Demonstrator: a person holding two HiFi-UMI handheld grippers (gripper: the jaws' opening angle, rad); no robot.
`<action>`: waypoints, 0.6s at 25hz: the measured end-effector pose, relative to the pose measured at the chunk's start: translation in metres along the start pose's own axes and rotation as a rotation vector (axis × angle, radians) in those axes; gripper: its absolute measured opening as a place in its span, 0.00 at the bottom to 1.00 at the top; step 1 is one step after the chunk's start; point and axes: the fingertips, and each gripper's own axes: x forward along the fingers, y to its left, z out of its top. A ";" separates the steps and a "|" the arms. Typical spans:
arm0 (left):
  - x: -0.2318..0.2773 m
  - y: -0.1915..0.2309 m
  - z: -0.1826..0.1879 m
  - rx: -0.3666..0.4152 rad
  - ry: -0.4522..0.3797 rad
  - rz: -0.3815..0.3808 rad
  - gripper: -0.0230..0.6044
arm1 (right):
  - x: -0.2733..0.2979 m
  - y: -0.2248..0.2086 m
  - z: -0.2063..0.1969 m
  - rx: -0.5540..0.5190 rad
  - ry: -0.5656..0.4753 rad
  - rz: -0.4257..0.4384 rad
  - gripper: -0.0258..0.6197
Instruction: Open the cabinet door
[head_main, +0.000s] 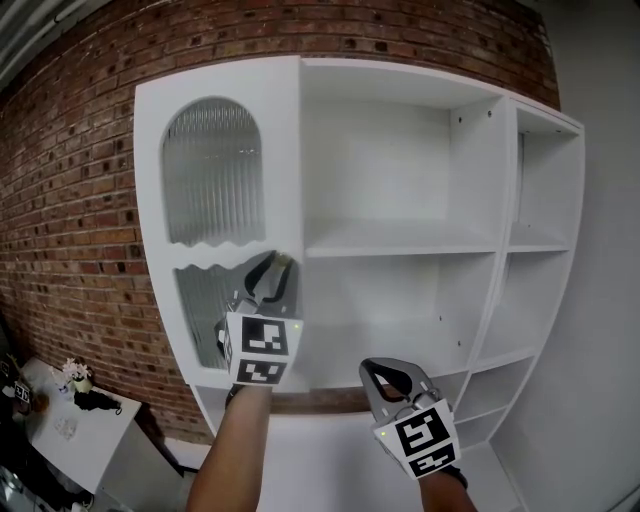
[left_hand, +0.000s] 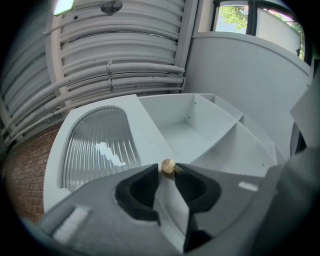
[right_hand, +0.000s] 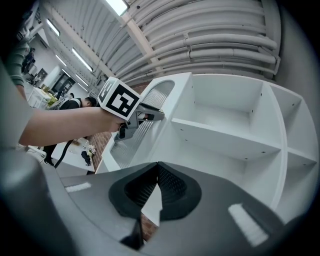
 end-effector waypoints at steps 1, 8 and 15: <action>-0.001 -0.001 0.000 0.011 -0.002 0.000 0.16 | 0.000 -0.001 -0.001 0.000 0.000 0.003 0.05; -0.023 -0.002 0.015 0.058 -0.034 0.014 0.16 | -0.006 -0.009 -0.001 -0.005 -0.005 0.025 0.05; -0.061 -0.001 0.033 0.052 -0.059 -0.012 0.16 | -0.001 0.014 0.017 -0.023 -0.043 0.103 0.05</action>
